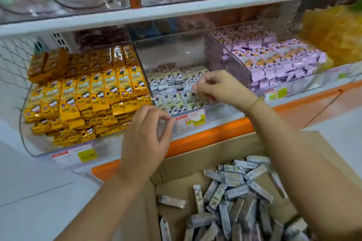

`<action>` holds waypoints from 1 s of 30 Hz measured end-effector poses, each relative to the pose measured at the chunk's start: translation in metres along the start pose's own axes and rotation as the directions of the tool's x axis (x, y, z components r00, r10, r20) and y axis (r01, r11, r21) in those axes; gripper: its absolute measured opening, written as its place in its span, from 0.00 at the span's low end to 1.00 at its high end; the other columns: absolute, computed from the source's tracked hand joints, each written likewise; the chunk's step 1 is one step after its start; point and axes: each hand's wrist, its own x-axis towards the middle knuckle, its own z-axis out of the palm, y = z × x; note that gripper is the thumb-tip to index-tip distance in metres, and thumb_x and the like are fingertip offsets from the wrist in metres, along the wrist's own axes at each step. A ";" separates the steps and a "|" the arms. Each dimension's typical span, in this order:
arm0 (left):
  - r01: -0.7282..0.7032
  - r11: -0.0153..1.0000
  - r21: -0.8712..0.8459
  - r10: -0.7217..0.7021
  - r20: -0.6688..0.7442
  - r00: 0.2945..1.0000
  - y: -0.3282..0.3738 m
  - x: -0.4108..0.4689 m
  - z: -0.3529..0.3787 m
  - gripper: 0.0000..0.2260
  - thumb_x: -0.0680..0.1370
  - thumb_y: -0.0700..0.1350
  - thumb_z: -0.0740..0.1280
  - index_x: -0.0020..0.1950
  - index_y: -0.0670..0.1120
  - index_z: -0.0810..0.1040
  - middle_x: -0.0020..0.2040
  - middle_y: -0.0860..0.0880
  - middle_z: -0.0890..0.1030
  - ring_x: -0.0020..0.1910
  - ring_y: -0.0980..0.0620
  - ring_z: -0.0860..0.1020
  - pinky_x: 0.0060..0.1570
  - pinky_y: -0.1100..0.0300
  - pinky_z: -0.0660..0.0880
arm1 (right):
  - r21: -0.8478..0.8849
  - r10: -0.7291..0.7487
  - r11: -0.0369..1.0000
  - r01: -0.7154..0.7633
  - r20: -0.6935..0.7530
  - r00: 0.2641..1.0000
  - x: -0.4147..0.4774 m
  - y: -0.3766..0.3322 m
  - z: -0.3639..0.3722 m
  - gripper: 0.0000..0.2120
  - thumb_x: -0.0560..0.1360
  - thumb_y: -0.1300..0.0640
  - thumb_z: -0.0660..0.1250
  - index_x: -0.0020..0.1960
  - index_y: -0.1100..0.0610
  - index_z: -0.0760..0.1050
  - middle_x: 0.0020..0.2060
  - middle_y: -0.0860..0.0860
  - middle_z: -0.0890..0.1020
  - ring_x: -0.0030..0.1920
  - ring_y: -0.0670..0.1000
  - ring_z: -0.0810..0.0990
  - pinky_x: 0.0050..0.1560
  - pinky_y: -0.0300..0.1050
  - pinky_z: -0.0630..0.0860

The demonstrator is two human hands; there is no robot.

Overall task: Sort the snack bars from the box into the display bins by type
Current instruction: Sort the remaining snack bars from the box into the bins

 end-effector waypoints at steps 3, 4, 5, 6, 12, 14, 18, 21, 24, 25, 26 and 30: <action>-0.004 1.000 -0.009 0.005 0.158 0.988 0.003 -0.030 0.019 0.12 0.79 0.52 0.59 0.36 0.52 0.67 0.33 0.60 0.64 0.33 0.58 0.64 0.33 0.73 0.63 | -0.061 0.072 0.997 -0.054 0.347 0.935 -0.051 0.017 -0.017 0.16 0.75 0.54 0.69 0.36 0.65 0.74 0.27 0.58 0.75 0.26 0.50 0.71 0.28 0.35 0.68; 0.064 0.997 0.035 -0.070 0.245 0.967 0.002 -0.047 0.029 0.13 0.79 0.55 0.57 0.35 0.54 0.64 0.31 0.59 0.64 0.31 0.57 0.65 0.31 0.71 0.62 | -0.145 0.136 0.986 -0.081 0.426 0.894 -0.059 0.031 -0.019 0.15 0.75 0.53 0.69 0.36 0.63 0.76 0.29 0.58 0.77 0.28 0.50 0.73 0.29 0.36 0.70; 0.157 0.982 0.105 -0.183 0.324 0.928 0.000 -0.068 0.039 0.14 0.79 0.58 0.56 0.35 0.55 0.65 0.31 0.58 0.67 0.31 0.57 0.68 0.30 0.68 0.65 | -0.263 0.209 0.961 -0.090 0.469 0.858 -0.062 0.048 -0.017 0.13 0.75 0.53 0.69 0.38 0.61 0.77 0.31 0.56 0.80 0.29 0.49 0.76 0.31 0.38 0.72; 0.236 0.957 0.166 -0.282 0.368 0.886 -0.005 -0.092 0.048 0.13 0.79 0.58 0.56 0.36 0.57 0.69 0.33 0.58 0.72 0.33 0.57 0.72 0.32 0.63 0.69 | -0.382 0.267 0.921 -0.079 0.469 0.842 -0.063 0.066 -0.013 0.10 0.75 0.53 0.69 0.41 0.60 0.79 0.33 0.55 0.82 0.32 0.49 0.77 0.34 0.39 0.74; 0.595 0.664 0.453 -0.748 0.391 0.537 -0.031 -0.203 0.070 0.24 0.76 0.47 0.65 0.68 0.37 0.70 0.63 0.35 0.74 0.62 0.36 0.73 0.63 0.45 0.69 | -0.673 0.539 0.722 -0.161 0.400 0.741 -0.099 0.209 0.052 0.11 0.74 0.59 0.68 0.57 0.58 0.77 0.52 0.55 0.81 0.52 0.55 0.79 0.50 0.45 0.73; 0.630 0.611 0.480 -0.792 0.377 0.481 -0.023 -0.214 0.068 0.30 0.76 0.42 0.65 0.76 0.39 0.58 0.73 0.35 0.62 0.68 0.36 0.67 0.63 0.46 0.69 | -0.716 0.612 0.674 -0.183 0.402 0.681 -0.127 0.253 0.068 0.25 0.74 0.59 0.69 0.69 0.57 0.68 0.63 0.57 0.75 0.61 0.58 0.75 0.56 0.46 0.72; 0.718 0.572 0.397 -0.820 0.303 0.486 -0.015 -0.212 0.068 0.34 0.75 0.36 0.66 0.77 0.40 0.53 0.74 0.38 0.61 0.66 0.36 0.69 0.60 0.47 0.70 | -0.697 0.662 0.651 -0.301 0.327 0.675 -0.163 0.301 0.085 0.29 0.76 0.58 0.66 0.74 0.58 0.60 0.71 0.59 0.65 0.68 0.59 0.67 0.65 0.46 0.66; 0.742 0.522 0.420 -0.853 0.277 0.443 -0.020 -0.210 0.072 0.32 0.77 0.37 0.64 0.77 0.38 0.53 0.75 0.38 0.60 0.66 0.37 0.70 0.61 0.49 0.69 | -0.759 0.576 0.643 -0.097 0.397 0.715 -0.161 0.313 0.093 0.25 0.76 0.59 0.65 0.71 0.57 0.62 0.67 0.59 0.67 0.65 0.60 0.70 0.62 0.47 0.69; 0.772 0.494 0.399 -0.869 0.257 0.423 -0.013 -0.207 0.078 0.31 0.78 0.39 0.62 0.77 0.39 0.51 0.77 0.40 0.55 0.68 0.38 0.68 0.63 0.50 0.68 | -0.794 0.493 0.593 0.135 0.490 0.719 -0.154 0.314 0.099 0.19 0.77 0.63 0.60 0.68 0.58 0.67 0.66 0.58 0.68 0.67 0.57 0.68 0.63 0.48 0.69; 0.784 0.479 0.395 -0.877 0.251 0.410 -0.011 -0.207 0.079 0.31 0.79 0.40 0.62 0.78 0.39 0.49 0.77 0.41 0.53 0.68 0.38 0.68 0.63 0.51 0.67 | -0.789 0.450 0.577 0.214 0.525 0.722 -0.152 0.317 0.102 0.19 0.78 0.63 0.60 0.69 0.57 0.68 0.67 0.57 0.68 0.68 0.57 0.66 0.64 0.48 0.68; 0.794 0.461 0.397 -0.886 0.247 0.391 -0.009 -0.206 0.081 0.32 0.79 0.41 0.62 0.78 0.39 0.48 0.78 0.42 0.52 0.68 0.39 0.68 0.63 0.50 0.67 | -0.768 0.385 0.565 0.301 0.568 0.727 -0.152 0.316 0.103 0.20 0.78 0.61 0.61 0.69 0.57 0.67 0.69 0.56 0.66 0.69 0.56 0.65 0.65 0.48 0.66; 0.845 0.404 0.349 -0.912 0.224 0.343 0.000 -0.210 0.087 0.36 0.78 0.43 0.65 0.78 0.39 0.46 0.78 0.41 0.51 0.72 0.38 0.63 0.69 0.46 0.64 | -0.683 0.223 0.523 0.511 0.688 0.691 -0.148 0.315 0.110 0.29 0.76 0.54 0.65 0.74 0.58 0.60 0.72 0.55 0.60 0.71 0.56 0.61 0.71 0.49 0.62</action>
